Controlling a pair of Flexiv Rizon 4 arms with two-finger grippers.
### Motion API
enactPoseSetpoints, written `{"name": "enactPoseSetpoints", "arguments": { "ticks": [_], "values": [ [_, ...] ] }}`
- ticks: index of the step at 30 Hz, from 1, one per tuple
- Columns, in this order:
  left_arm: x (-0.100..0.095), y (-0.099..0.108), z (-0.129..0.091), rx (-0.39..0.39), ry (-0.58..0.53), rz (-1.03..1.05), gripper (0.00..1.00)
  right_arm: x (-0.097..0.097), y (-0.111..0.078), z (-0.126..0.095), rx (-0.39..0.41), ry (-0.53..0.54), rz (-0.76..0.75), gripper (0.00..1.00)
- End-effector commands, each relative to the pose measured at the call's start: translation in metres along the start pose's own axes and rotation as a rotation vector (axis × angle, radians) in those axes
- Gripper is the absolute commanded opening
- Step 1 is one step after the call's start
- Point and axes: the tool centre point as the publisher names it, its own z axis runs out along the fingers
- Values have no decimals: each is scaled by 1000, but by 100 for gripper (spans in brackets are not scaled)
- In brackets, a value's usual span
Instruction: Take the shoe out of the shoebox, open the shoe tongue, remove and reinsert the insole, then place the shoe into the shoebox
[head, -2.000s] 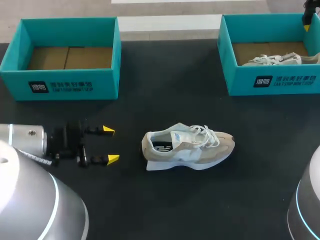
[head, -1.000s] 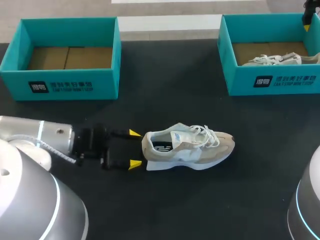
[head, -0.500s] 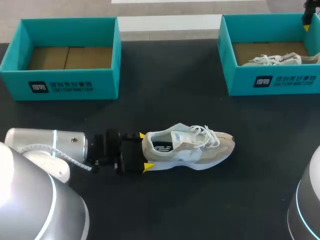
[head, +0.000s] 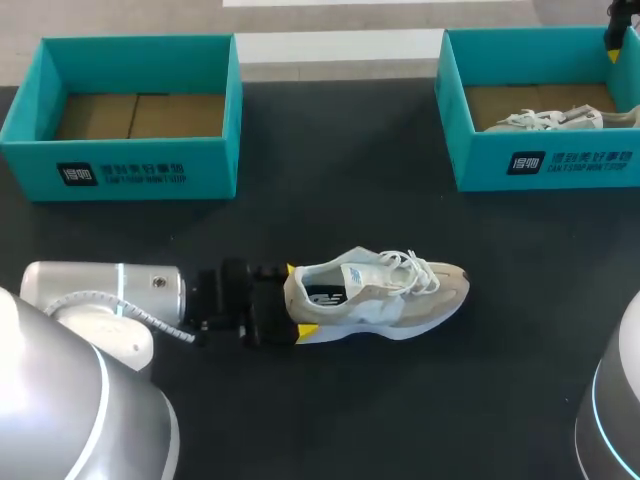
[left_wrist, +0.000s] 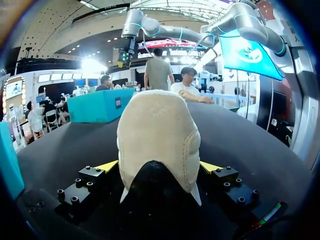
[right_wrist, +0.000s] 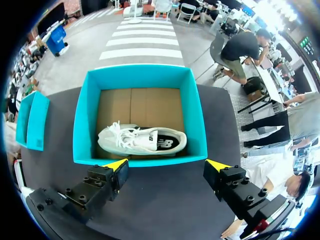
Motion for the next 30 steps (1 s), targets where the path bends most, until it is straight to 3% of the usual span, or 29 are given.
{"name": "enactPoseSetpoints", "arguments": {
  "ticks": [1, 10, 13, 14, 16, 18, 30],
  "values": [
    [-3, 2, 10, -10, -1, 2, 100, 0, -1, 0, -2, 0, 1, 100],
    [-3, 12, 18, -32, 20, -10, 100, 0, -1, 0, -2, 0, 1, 100],
    [-3, 14, 18, -35, 21, -15, 73, 0, -1, 0, -2, 0, 1, 100],
    [-3, 14, 18, -34, 21, -16, 48, 0, -1, 0, -2, 0, 1, 100],
    [-3, 14, 17, -33, 22, -20, 20, 0, -1, 0, -2, 0, 1, 100],
    [-3, 13, 15, -28, 23, -24, 0, 0, -1, 0, -2, 0, 1, 100],
    [-1, 9, 14, -28, 32, -23, 0, 0, -1, 0, -2, 0, 1, 100]
  ]
}}
